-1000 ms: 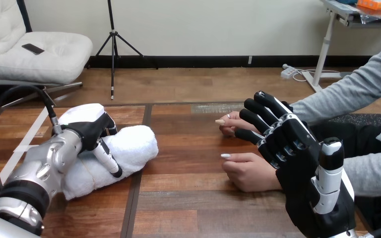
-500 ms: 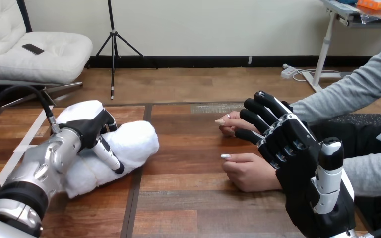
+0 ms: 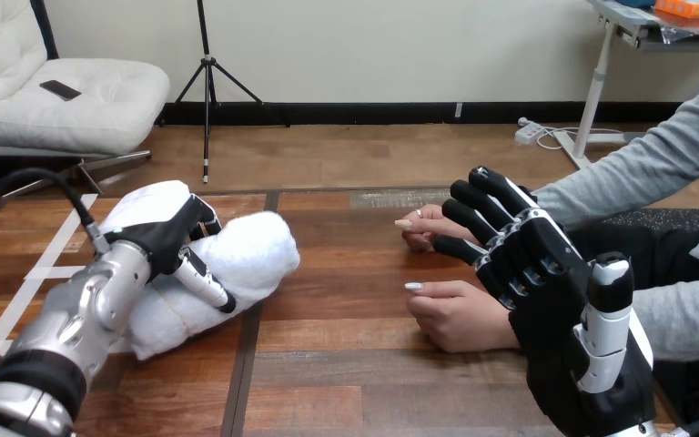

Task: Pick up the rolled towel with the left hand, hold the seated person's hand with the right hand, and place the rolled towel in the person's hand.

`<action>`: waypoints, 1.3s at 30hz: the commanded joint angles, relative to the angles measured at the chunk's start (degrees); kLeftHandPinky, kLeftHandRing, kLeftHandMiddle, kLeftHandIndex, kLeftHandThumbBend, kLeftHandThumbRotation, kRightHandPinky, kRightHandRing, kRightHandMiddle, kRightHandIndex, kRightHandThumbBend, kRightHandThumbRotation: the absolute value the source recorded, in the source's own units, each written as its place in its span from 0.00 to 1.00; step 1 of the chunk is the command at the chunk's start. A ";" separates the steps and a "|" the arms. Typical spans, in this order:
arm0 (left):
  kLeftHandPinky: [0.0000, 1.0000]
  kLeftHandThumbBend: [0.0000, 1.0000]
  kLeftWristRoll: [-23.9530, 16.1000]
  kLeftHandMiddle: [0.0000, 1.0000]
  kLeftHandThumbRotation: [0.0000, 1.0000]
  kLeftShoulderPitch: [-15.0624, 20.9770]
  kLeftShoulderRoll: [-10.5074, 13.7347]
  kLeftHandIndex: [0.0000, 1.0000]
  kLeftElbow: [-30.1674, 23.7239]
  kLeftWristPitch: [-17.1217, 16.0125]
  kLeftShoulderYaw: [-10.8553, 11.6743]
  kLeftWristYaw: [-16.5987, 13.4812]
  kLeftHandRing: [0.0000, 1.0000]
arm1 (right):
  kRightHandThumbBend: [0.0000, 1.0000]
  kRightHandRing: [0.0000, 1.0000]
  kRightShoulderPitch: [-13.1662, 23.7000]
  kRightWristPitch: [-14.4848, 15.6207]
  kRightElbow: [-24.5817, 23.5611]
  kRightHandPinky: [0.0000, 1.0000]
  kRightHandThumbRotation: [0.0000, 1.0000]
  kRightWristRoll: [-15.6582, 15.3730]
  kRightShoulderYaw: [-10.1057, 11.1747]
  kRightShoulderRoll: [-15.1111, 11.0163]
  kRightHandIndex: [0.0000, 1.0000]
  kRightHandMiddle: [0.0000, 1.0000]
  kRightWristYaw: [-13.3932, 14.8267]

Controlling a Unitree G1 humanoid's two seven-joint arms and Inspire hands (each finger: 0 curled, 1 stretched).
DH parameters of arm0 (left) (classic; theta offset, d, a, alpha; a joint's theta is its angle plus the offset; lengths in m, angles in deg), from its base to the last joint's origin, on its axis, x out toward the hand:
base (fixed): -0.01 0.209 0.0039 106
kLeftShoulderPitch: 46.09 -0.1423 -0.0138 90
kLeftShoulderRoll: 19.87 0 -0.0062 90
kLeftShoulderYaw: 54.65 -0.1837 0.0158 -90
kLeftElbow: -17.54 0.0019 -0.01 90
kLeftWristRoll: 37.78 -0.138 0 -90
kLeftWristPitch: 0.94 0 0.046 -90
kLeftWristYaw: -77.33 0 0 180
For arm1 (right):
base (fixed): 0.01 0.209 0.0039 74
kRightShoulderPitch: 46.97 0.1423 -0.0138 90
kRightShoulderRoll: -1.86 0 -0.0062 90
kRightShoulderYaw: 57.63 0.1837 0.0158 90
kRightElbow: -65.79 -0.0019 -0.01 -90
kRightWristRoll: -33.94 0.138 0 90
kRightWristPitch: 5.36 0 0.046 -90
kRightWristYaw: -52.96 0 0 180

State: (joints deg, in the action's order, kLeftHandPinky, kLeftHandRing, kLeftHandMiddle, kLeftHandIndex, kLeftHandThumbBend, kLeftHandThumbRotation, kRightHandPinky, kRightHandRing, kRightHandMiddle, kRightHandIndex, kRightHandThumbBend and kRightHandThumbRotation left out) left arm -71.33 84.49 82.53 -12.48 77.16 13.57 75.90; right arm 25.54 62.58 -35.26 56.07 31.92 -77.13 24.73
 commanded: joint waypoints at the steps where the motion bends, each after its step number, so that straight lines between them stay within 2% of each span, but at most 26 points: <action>1: 0.31 0.61 2.30 0.45 0.00 1.24 1.24 0.46 -4.57 -1.57 3.17 -2.53 0.38 | 0.75 0.90 3.25 -1.81 -0.83 0.82 1.00 -0.38 0.81 -0.64 0.89 0.90 -0.23; 5: 0.27 0.61 3.73 0.41 0.00 0.26 1.40 0.45 -5.80 -2.62 4.30 -2.54 0.33 | 0.74 0.91 3.41 -1.50 -0.83 0.82 1.00 -1.18 1.02 -0.91 0.89 0.90 -0.05; 11: 0.21 0.60 5.80 0.36 0.00 -1.49 1.42 0.45 -8.91 -2.12 6.28 -1.63 0.28 | 0.72 0.91 4.00 -1.39 -0.59 0.83 1.00 -2.40 1.46 -1.33 0.89 0.90 0.05; 17: 0.20 0.60 10.33 0.34 0.00 -4.54 0.91 0.45 -13.86 -2.72 9.73 -0.17 0.26 | 0.70 0.91 4.85 -0.96 0.20 0.83 1.00 -2.30 2.03 -2.09 0.89 0.90 -0.49; 23: 0.23 0.60 13.66 0.36 0.00 -7.92 0.40 0.45 -19.70 -2.37 12.20 0.85 0.29 | 0.69 0.91 6.11 -0.53 1.27 0.86 1.00 -2.38 2.55 -3.42 0.89 0.91 -0.85; 30: 0.29 0.60 16.76 0.39 0.00 -12.18 -0.32 0.45 -26.05 -2.94 14.38 1.53 0.34 | 0.72 0.92 8.10 -2.14 3.81 0.87 0.99 -4.02 3.43 -4.10 0.88 0.91 -0.39; 39: 0.31 0.61 18.78 0.40 0.00 -17.59 -0.89 0.44 -33.94 -2.19 16.30 1.73 0.36 | 0.81 0.91 11.04 -3.30 7.19 0.85 0.90 -5.96 4.15 -5.78 0.89 0.91 -1.00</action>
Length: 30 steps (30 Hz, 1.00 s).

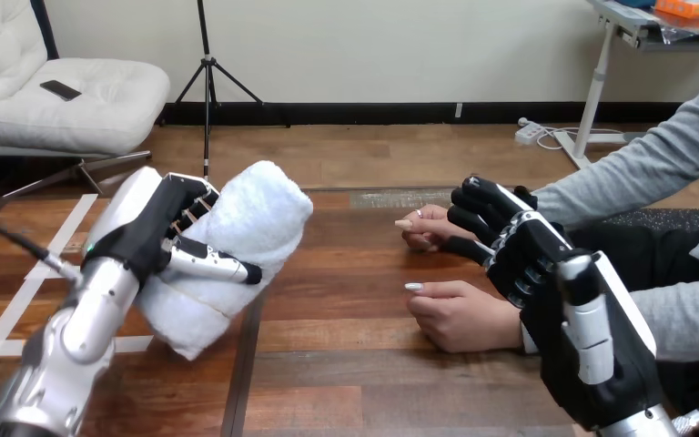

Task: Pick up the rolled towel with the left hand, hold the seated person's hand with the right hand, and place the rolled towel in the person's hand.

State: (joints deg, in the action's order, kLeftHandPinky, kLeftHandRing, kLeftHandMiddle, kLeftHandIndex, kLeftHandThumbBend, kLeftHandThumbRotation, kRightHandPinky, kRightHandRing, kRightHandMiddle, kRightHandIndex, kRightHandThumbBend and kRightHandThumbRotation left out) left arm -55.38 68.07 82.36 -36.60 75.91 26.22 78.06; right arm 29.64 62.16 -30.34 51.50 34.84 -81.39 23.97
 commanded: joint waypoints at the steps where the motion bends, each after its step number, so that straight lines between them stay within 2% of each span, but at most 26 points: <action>1: 0.32 0.61 3.01 0.40 0.00 -1.67 -0.85 0.44 -10.59 -0.65 3.89 -0.43 0.36 | 0.83 0.91 7.21 -2.90 2.56 0.85 0.90 -1.80 1.28 -1.73 0.89 0.92 -0.11; 9: 0.31 0.62 4.84 0.40 0.00 -6.32 -1.98 0.43 -16.82 0.04 5.78 -1.08 0.35 | 0.91 0.91 9.91 -4.39 6.12 0.84 0.90 -5.38 1.88 -3.71 0.90 0.92 0.25; 14: 0.29 0.62 5.93 0.40 0.00 -8.77 -2.85 0.43 -19.89 -0.02 6.82 -1.09 0.34 | 0.95 0.91 11.73 -5.97 9.15 0.83 0.90 -5.98 2.12 -4.72 0.90 0.91 -0.25; 23: 0.27 0.60 9.18 0.39 0.00 -12.91 -4.33 0.43 -23.49 -2.84 8.35 -0.61 0.32 | 0.98 0.89 14.81 -7.60 14.18 0.82 0.90 -6.96 2.36 -6.41 0.89 0.90 -0.30; 30: 0.27 0.61 11.07 0.39 0.00 -16.43 -5.77 0.43 -26.85 -4.11 9.52 -0.60 0.32 | 1.00 0.90 16.72 -7.43 16.93 0.83 0.93 -8.65 2.35 -8.07 0.88 0.90 0.25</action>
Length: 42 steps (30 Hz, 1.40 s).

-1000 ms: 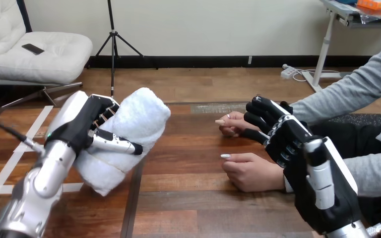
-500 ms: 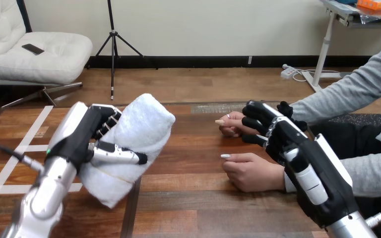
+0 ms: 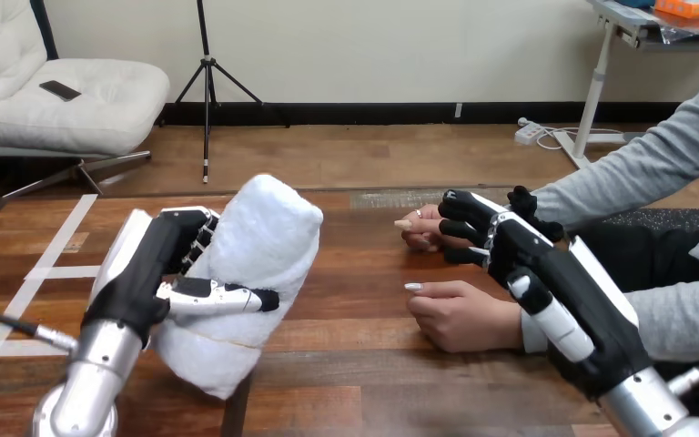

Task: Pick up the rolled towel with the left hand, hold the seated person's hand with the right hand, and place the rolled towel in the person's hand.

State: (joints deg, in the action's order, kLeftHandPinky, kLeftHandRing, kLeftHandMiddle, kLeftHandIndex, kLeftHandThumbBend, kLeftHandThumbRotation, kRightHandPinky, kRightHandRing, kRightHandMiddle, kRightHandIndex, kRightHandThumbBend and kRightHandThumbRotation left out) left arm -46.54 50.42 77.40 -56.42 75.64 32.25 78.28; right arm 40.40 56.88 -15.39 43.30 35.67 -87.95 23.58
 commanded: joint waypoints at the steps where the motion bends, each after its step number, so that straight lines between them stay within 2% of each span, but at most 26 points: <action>1: 0.26 0.61 2.42 0.39 0.00 0.82 -1.05 0.42 -7.36 -4.16 3.66 -0.89 0.32 | 1.00 0.90 6.28 -2.34 2.46 0.83 0.94 -0.47 1.52 -1.66 0.88 0.90 0.54; 7: 0.26 0.62 3.91 0.38 0.00 -1.71 -2.90 0.41 -9.13 -6.60 4.83 -1.31 0.32 | 1.00 0.91 8.13 -3.22 5.32 0.84 0.95 -1.40 1.50 -2.81 0.89 0.91 0.42; 14: 0.27 0.60 6.94 0.38 0.00 -4.16 -5.27 0.41 -10.88 -7.46 6.02 -0.58 0.32 | 0.99 0.93 10.19 -4.46 8.61 0.87 0.96 -3.19 1.29 -4.52 0.90 0.92 0.50; 24: 0.28 0.55 6.82 0.38 0.00 -6.57 -6.69 0.42 -12.58 -8.30 6.53 -0.37 0.33 | 0.96 0.95 13.66 -6.29 13.93 0.93 0.92 -4.84 0.88 -7.23 0.92 0.94 -0.83; 27: 0.28 0.55 6.80 0.38 0.00 -6.66 -6.98 0.42 -12.57 -8.31 6.67 -0.22 0.33 | 0.98 0.96 14.59 -5.98 15.07 0.94 0.88 -5.12 0.70 -8.20 0.93 0.95 -1.54; 35: 0.28 0.56 6.59 0.38 0.00 -6.05 -7.11 0.41 -10.99 -8.35 6.94 -0.27 0.32 | 1.00 0.97 16.95 -3.99 16.93 0.96 0.70 -4.84 0.30 -10.54 0.95 0.96 -4.28; 37: 0.28 0.56 6.70 0.37 0.00 -5.72 -7.14 0.41 -10.19 -8.71 7.00 -0.24 0.32 | 1.00 0.98 17.61 -2.68 16.55 0.96 0.64 -5.61 0.02 -11.55 0.95 0.97 -4.66; 42: 0.28 0.56 6.89 0.37 0.00 -5.50 -7.27 0.41 -9.53 -9.16 7.10 -0.17 0.32 | 1.00 0.98 19.01 -1.55 16.61 0.97 0.59 -7.56 -0.51 -13.13 0.95 0.97 -4.84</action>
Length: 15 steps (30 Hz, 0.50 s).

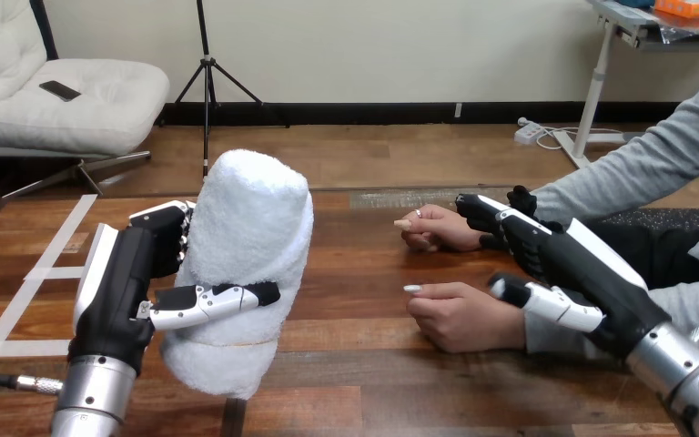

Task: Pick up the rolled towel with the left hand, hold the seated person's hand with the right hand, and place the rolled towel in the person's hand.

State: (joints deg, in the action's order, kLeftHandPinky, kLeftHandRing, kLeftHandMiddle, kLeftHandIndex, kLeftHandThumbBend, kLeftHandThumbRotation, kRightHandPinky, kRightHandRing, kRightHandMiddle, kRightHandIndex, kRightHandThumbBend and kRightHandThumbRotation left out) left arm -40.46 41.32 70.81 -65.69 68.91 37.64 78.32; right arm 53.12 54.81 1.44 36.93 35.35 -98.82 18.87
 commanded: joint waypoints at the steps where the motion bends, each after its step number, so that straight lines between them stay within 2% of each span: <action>1: 0.28 0.56 0.81 0.37 0.00 3.65 -0.71 0.41 -0.21 -2.47 1.72 -0.20 0.32 | 1.00 0.98 6.58 0.61 -0.13 0.97 0.57 -1.51 -0.30 -2.48 0.94 0.97 -0.15; 15: 0.28 0.56 0.99 0.37 0.00 4.26 -1.17 0.41 0.13 -2.85 1.62 0.24 0.32 | 1.00 0.94 10.88 -0.55 4.25 0.91 0.46 -6.58 -1.70 -4.62 0.92 0.93 0.38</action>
State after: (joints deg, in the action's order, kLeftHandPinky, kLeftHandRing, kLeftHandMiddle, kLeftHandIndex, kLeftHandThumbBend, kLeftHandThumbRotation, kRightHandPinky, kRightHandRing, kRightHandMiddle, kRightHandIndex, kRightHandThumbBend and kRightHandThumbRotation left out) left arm -40.41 41.35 70.64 -65.20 68.76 38.19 78.46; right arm 58.18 55.62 3.92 31.35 34.40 -102.14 18.53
